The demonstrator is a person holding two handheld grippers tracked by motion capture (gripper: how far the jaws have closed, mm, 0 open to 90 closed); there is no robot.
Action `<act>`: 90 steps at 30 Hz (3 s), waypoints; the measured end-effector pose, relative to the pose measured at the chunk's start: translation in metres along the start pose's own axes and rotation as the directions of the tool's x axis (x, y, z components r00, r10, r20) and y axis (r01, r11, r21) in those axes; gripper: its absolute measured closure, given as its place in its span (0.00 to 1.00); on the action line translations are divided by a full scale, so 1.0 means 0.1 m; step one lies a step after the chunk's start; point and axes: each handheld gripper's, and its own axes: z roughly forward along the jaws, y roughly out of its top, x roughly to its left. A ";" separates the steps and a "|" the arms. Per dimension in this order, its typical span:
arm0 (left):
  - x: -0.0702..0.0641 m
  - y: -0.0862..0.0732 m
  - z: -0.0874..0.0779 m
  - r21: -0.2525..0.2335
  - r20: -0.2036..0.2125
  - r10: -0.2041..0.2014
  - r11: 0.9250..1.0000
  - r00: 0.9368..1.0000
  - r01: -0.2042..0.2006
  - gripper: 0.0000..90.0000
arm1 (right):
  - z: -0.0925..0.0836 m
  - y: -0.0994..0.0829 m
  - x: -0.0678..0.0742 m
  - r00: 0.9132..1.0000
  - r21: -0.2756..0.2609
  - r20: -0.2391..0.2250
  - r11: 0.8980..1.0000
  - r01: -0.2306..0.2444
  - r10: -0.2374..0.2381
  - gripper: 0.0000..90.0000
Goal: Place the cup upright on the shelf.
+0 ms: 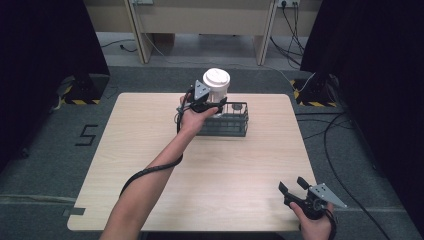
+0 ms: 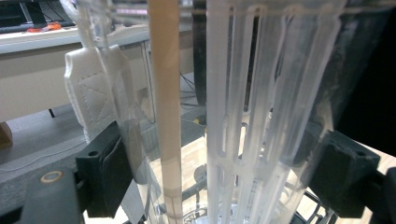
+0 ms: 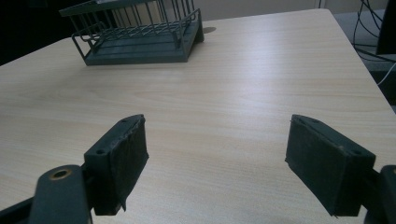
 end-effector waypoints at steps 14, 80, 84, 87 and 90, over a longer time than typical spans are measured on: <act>-0.02 -0.10 0.09 0.026 -0.008 -0.014 1.000 1.000 0.014 0.19 | 0.00 0.00 0.00 1.000 0.003 -0.003 1.000 0.000 0.000 0.23; -0.09 -0.36 0.08 0.089 -0.021 -0.046 0.995 0.999 0.047 0.16 | 0.01 0.00 0.01 1.000 0.013 -0.008 1.000 0.003 -0.003 0.23; -0.09 -0.36 0.02 0.082 -0.017 -0.048 0.995 0.999 0.049 0.16 | 0.01 0.00 0.01 1.000 0.014 -0.007 1.000 0.003 -0.003 0.23; -0.09 -0.35 -0.04 0.077 -0.013 -0.056 0.995 0.998 0.056 0.16 | 0.01 0.00 0.01 1.000 0.013 -0.007 1.000 0.002 -0.001 0.23; -0.09 -0.34 -0.09 0.071 -0.005 -0.054 0.996 0.999 0.055 0.16 | 0.01 0.00 0.01 1.000 0.013 -0.007 1.000 0.002 -0.002 0.23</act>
